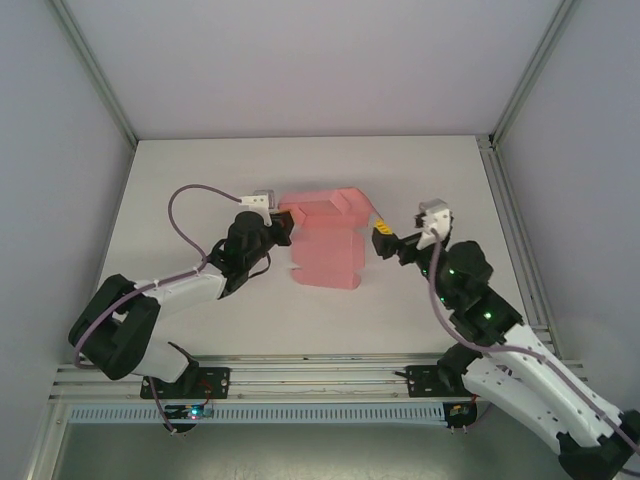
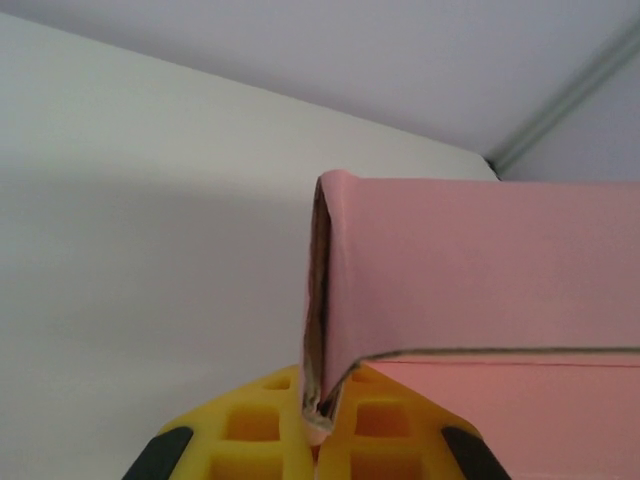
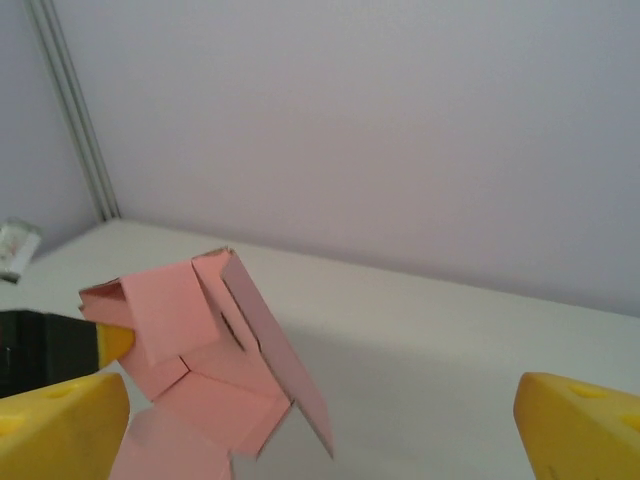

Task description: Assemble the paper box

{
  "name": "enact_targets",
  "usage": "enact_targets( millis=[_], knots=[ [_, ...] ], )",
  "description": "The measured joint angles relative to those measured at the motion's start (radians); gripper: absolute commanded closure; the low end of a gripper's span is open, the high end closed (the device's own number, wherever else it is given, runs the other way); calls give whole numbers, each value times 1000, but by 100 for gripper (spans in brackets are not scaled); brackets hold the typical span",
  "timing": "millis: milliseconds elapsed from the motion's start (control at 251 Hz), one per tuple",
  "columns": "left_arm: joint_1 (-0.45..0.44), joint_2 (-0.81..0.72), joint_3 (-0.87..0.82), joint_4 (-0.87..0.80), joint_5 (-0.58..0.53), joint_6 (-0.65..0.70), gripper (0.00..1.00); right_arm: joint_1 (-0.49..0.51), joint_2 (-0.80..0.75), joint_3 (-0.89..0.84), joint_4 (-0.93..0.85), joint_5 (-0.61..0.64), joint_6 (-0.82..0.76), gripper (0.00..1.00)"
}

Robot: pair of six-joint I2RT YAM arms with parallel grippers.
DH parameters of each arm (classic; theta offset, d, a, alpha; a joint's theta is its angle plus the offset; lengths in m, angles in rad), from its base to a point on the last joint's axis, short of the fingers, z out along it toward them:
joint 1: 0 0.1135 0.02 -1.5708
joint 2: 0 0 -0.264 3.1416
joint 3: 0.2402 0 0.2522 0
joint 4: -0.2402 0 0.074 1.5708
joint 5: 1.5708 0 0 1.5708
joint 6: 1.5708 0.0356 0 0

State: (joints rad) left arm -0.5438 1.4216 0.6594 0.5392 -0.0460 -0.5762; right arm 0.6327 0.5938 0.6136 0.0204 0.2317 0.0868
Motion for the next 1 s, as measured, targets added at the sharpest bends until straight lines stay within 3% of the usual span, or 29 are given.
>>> enact_targets(
  millis=[124,295,583,1002],
  knots=[
    [1,-37,14,-48,-53,-52,100,-1,-49,-30,-28,8,45,2],
    [1,-66,17,-72,-46,-69,100,-2,71,-35,-72,69,45,2],
    [1,-65,16,-75,57,-21,100,-16,283,35,-68,134,-2,2],
    [1,-18,-3,15,203,53,100,-15,399,100,-21,100,-68,2]
  ],
)
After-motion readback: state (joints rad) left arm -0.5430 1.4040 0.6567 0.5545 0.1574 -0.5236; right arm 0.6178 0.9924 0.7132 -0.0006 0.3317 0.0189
